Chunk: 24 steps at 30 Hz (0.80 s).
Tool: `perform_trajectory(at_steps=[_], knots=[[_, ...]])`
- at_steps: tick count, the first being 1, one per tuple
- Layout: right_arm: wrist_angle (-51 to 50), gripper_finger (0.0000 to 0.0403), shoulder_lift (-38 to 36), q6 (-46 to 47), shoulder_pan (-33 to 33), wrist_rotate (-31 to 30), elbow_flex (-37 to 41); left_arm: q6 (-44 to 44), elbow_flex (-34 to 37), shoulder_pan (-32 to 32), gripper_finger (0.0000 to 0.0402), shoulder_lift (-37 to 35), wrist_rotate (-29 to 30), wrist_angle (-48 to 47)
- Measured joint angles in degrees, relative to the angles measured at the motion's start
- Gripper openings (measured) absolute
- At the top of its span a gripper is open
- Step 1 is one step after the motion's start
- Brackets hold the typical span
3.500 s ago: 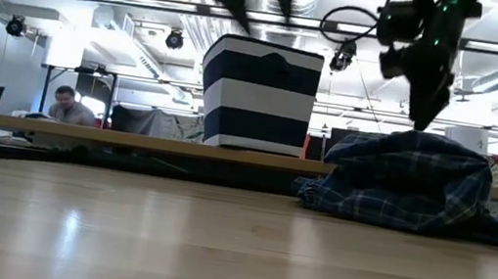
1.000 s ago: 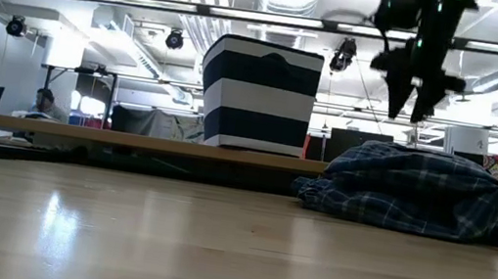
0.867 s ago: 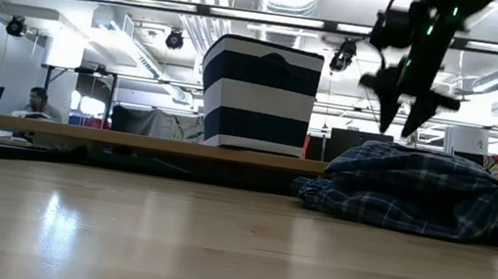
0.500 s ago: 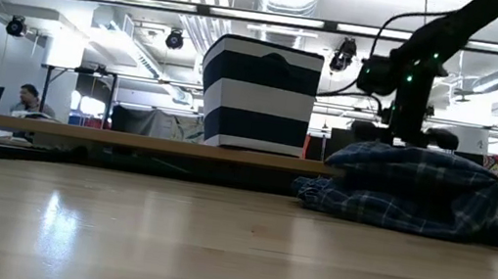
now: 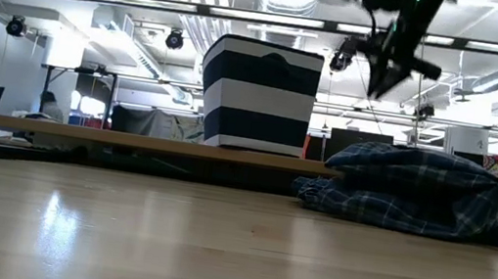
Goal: Fold Laundry from Bin
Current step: Stack the blue patterned long sleeve on the black boxer short
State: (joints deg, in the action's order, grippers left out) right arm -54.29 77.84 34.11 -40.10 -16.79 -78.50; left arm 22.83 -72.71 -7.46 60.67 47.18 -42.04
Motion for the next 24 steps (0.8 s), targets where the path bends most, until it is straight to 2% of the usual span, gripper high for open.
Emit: perform_trajectory(at_steps=[2,4,7,9,11,13,17,20,24], knots=[[-1.8,0.0067,-1.5,-2.4,3.1,3.6,-2.1,-1.5,0.3,0.0,0.0311,-0.2,-2.8,0.4],[-2.8,0.0071,-3.1,-4.3,7.1,6.9,-2.7,-4.7,1.5,0.0,0.0311,0.0,-8.9,3.5],[-3.0,0.0074,-5.2,-5.8,15.2,10.0,-1.9,-9.5,5.7,0.0,0.0311,1.4,-20.7,12.4],[-5.5,0.0071,-6.1,-3.9,20.7,10.9,-1.0,-10.0,9.4,0.0,0.0311,3.3,-26.2,19.9],[-10.9,0.0065,-6.4,3.0,25.9,9.6,-0.8,-8.2,12.7,0.2,0.0311,5.7,-27.4,25.7],[-18.3,0.0058,-7.0,13.8,30.2,7.3,-0.7,-5.2,14.6,1.3,0.0311,8.9,-28.3,29.6],[-31.6,0.0055,-8.9,31.0,35.1,6.3,0.7,-4.1,14.9,4.5,0.0311,18.1,-35.1,34.9],[-31.8,0.0072,-12.3,38.8,37.3,6.2,4.1,-7.0,12.0,7.0,0.0311,25.8,-39.9,36.3],[-28.6,0.0120,-18.0,46.1,38.1,5.0,10.2,-12.3,7.3,11.4,0.0311,35.9,-44.8,36.7]])
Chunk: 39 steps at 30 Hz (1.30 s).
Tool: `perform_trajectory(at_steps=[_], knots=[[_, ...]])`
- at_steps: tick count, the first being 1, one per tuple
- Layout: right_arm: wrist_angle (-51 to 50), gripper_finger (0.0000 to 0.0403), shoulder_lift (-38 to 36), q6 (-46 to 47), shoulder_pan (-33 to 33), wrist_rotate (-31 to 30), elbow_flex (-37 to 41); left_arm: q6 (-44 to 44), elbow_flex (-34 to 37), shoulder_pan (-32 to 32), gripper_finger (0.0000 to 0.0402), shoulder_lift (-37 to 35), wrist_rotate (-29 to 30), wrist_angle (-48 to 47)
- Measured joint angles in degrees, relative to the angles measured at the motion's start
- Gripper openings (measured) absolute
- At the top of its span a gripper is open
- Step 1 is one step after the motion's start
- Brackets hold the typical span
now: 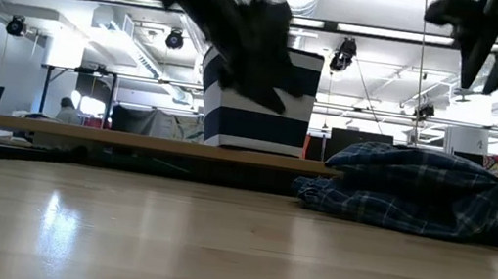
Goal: Fold Laundry from Bin
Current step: Stack the blue patterned long sleeve on the black boxer short
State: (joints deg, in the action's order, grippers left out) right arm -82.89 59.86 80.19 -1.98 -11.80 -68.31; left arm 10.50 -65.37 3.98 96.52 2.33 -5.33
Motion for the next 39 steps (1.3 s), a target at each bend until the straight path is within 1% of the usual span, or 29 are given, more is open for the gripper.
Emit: perform_trajectory(at_steps=[5,8,10,13,15,18,20,23,27,30,32,36,39], knots=[[7.2,0.0203,-6.5,5.7,-0.3,-2.1,9.7,-10.9,-8.4,3.9,0.0311,11.2,-0.3,0.8],[11.2,0.0247,-9.2,8.7,-0.4,-1.9,14.8,-17.8,-13.8,4.9,0.0307,17.4,0.0,0.8],[12.6,0.0271,-10.1,10.1,-0.4,-0.4,17.1,-20.4,-17.0,5.6,0.0300,21.1,0.1,0.7],[13.1,0.0298,-10.7,10.6,-0.4,2.5,18.7,-22.8,-21.1,6.4,0.0283,26.1,2.8,-0.1],[13.2,0.0311,-10.7,10.8,-0.4,4.1,18.9,-23.5,-23.6,6.9,0.0269,28.9,3.4,-1.5],[13.2,0.0321,-10.7,10.2,-0.3,4.7,18.8,-23.5,-26.5,7.3,0.0242,32.3,2.9,-3.8],[12.6,0.0322,-10.9,10.1,-0.3,4.8,18.8,-23.1,-27.8,7.2,0.0221,34.1,0.9,-6.5],[12.5,0.0318,-12.3,11.3,-0.6,6.1,19.7,-20.8,-27.7,5.8,0.0188,34.8,-3.3,-9.4],[12.5,0.0310,-14.9,11.4,-1.9,6.2,22.7,-17.0,-25.1,1.8,0.0149,33.6,-4.4,-11.7],[15.6,0.0307,-16.6,8.0,-3.5,5.7,25.8,-14.1,-22.5,-1.4,0.0129,31.9,-4.4,-13.5],[20.4,0.0306,-16.8,5.1,-4.2,5.8,27.7,-11.5,-20.9,-3.7,0.0120,30.5,-3.7,-14.5],[31.3,0.0310,-15.4,0.3,-4.4,7.0,31.0,-3.7,-17.0,-6.9,0.0115,26.6,1.2,-15.1],[34.8,0.0319,-14.4,-1.8,-4.4,9.6,32.5,1.4,-11.9,-7.1,0.0119,20.9,-0.1,-16.2]])
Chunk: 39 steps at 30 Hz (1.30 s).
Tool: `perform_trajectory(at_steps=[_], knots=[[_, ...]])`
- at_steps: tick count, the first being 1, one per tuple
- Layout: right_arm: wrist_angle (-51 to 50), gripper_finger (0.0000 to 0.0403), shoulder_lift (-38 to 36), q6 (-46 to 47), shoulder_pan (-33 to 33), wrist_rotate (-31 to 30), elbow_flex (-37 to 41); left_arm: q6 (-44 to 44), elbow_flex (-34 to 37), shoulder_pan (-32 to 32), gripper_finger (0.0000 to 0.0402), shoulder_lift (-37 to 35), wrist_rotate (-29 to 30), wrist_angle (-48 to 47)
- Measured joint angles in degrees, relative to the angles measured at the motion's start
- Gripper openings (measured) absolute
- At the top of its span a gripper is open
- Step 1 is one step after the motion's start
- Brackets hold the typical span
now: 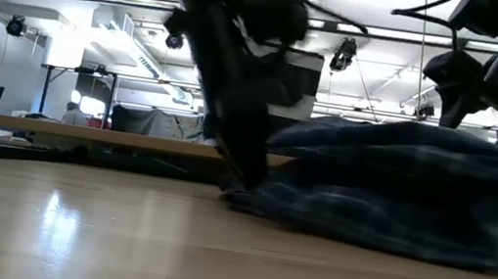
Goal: Fold Laundry from Bin
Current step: Stack the blue patterned long sleeve on the black boxer short
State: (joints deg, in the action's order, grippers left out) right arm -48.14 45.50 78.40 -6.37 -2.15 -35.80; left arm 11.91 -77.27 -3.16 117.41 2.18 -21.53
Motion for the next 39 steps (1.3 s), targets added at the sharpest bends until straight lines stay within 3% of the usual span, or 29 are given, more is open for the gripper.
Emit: perform_trajectory(at_steps=[7,12,14,19,25,31,39], knots=[[6.5,0.0356,-1.1,-1.2,0.0,1.2,4.7,11.2,15.8,0.7,0.0183,-18.7,-1.0,4.4],[20.7,0.0364,-0.8,-1.6,-0.1,-0.9,11.7,17.3,22.9,1.3,0.0237,-26.8,-2.0,19.5],[25.0,0.0364,-0.4,-0.7,-0.3,-1.8,14.2,18.7,24.1,1.5,0.0247,-26.9,-1.9,24.4],[34.9,0.0364,-0.2,1.9,-0.3,-2.2,17.4,17.4,24.5,2.7,0.0244,-21.5,2.2,24.8],[36.0,0.0356,-0.4,4.2,-0.3,-2.1,15.7,15.5,23.5,6.4,0.0232,-13.0,0.5,26.9],[34.0,0.0272,-0.3,5.6,-0.3,-2.5,13.0,11.6,21.6,8.0,0.0231,-6.8,-4.1,28.7],[30.4,0.0079,1.6,7.0,-0.3,-2.4,11.9,10.4,21.4,7.9,0.0231,-4.7,-4.5,30.5]])
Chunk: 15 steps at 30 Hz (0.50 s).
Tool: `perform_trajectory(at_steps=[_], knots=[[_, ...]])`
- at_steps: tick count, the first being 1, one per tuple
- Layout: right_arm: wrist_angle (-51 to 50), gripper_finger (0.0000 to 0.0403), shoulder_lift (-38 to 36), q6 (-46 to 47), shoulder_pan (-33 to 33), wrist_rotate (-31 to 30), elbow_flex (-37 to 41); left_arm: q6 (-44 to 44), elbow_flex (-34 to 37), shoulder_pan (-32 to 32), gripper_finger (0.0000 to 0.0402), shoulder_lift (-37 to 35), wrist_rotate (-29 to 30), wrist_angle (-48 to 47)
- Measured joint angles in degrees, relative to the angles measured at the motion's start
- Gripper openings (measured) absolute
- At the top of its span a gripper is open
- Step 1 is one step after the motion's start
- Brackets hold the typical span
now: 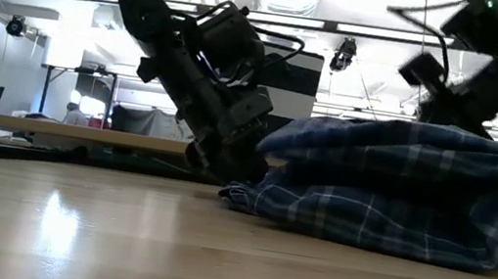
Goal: Fold Laundry from Bin
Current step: Stack the blue patterned long sleeve on the black boxer short
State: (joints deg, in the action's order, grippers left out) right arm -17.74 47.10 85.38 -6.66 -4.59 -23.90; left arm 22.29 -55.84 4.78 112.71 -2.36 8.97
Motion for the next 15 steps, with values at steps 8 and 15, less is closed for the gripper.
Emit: perform_trajectory(at_steps=[8,15], knots=[[-5.7,0.0015,2.8,-7.7,-2.6,-2.6,-10.1,-2.7,0.1,-0.1,0.0231,0.1,-0.8,-0.4],[-6.8,0.0015,7.6,-20.2,-8.0,-3.1,-17.5,-3.9,0.1,-0.2,0.0231,0.2,-1.7,-0.4]])
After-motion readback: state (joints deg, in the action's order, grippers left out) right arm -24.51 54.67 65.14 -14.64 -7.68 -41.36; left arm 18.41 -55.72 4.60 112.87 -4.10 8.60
